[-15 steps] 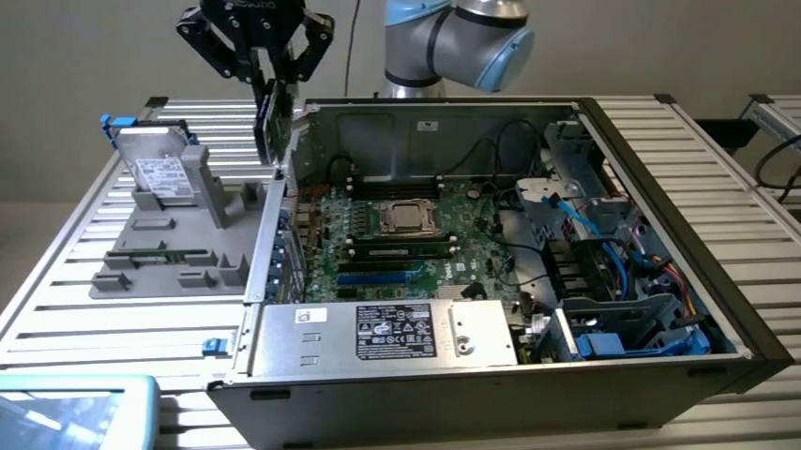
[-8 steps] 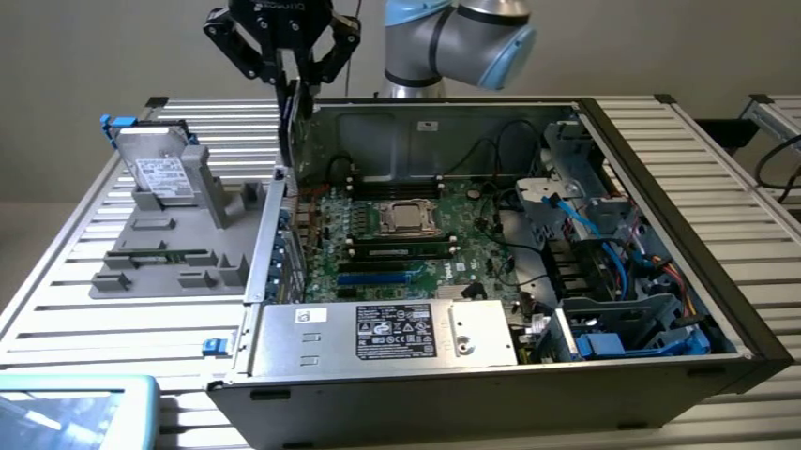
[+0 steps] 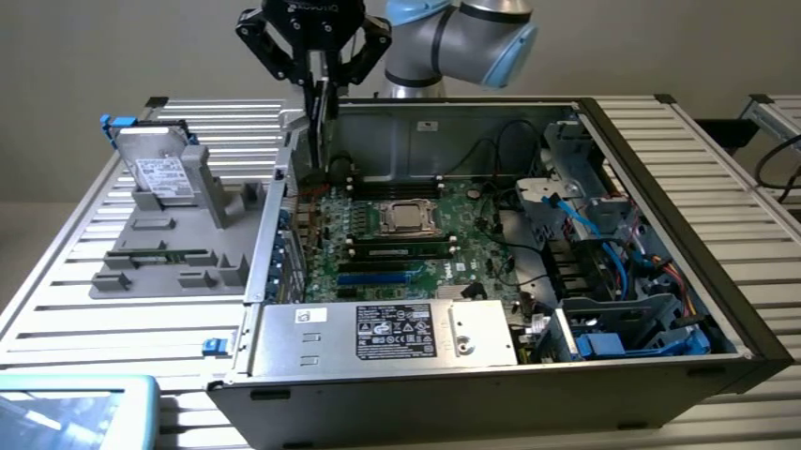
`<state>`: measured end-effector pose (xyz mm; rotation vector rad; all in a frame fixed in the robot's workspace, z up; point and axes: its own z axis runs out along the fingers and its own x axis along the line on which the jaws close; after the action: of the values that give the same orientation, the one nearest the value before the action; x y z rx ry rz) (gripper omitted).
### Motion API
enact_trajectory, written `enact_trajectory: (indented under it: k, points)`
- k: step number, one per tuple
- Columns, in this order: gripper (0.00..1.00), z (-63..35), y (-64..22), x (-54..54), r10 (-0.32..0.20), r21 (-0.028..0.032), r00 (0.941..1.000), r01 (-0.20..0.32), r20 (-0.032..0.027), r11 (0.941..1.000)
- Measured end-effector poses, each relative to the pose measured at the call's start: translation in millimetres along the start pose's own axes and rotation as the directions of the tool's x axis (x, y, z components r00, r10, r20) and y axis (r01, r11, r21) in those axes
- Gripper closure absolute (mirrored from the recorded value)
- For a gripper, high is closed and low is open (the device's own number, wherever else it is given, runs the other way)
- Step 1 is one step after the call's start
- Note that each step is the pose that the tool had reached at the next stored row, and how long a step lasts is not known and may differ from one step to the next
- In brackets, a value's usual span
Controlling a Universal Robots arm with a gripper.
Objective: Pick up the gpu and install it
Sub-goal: 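Pick up the gpu and move the gpu toward the slot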
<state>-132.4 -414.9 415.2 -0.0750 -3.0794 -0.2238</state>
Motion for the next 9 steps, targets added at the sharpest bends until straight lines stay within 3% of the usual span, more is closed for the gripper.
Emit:
enact_trajectory:
  k: [9]
  points:
    - [0.72, -0.3, 0.1, -24.0, 0.0, -0.0001, 1.0, 0.0, -0.0001, 1.0]
